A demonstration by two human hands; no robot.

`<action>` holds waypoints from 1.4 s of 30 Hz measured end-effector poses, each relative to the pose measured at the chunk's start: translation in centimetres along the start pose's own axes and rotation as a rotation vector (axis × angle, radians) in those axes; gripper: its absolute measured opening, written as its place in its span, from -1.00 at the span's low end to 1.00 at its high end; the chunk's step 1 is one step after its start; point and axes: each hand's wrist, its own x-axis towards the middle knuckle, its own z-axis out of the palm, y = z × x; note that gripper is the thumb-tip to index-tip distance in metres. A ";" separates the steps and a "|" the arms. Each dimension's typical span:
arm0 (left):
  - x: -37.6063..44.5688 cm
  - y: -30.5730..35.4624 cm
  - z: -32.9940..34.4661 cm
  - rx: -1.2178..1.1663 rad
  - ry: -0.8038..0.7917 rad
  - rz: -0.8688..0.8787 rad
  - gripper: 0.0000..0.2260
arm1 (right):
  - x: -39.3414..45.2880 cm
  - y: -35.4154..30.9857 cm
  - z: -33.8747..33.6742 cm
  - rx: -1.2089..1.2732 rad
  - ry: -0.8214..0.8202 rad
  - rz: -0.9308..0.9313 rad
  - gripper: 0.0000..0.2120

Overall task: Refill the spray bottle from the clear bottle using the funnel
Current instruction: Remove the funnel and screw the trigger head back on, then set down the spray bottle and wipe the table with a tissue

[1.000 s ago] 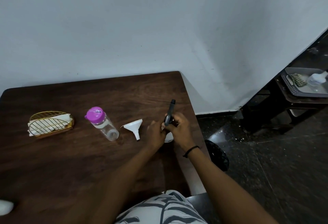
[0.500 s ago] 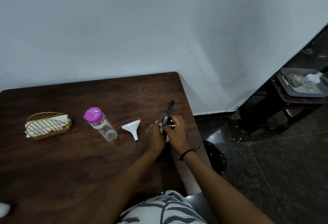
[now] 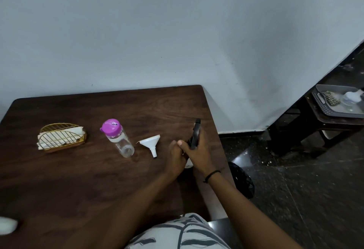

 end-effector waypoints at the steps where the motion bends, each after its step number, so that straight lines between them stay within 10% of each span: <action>1: -0.3 0.3 0.0 -0.023 -0.006 0.004 -0.70 | -0.2 -0.2 -0.1 0.021 -0.003 -0.003 -0.32; 18: -3.3 3.5 -2.7 -0.096 -0.286 0.423 -0.84 | -6.0 -2.0 -4.5 0.152 0.129 -0.052 -0.81; 27: -5.6 -3.8 -5.2 -0.111 -0.062 -0.107 -0.78 | -8.7 1.2 -6.2 -0.077 -0.201 0.259 -0.84; 42: -6.5 -6.8 -6.0 0.061 -0.018 -0.272 -0.82 | -10.7 2.5 -6.7 -0.319 -0.316 0.465 -0.73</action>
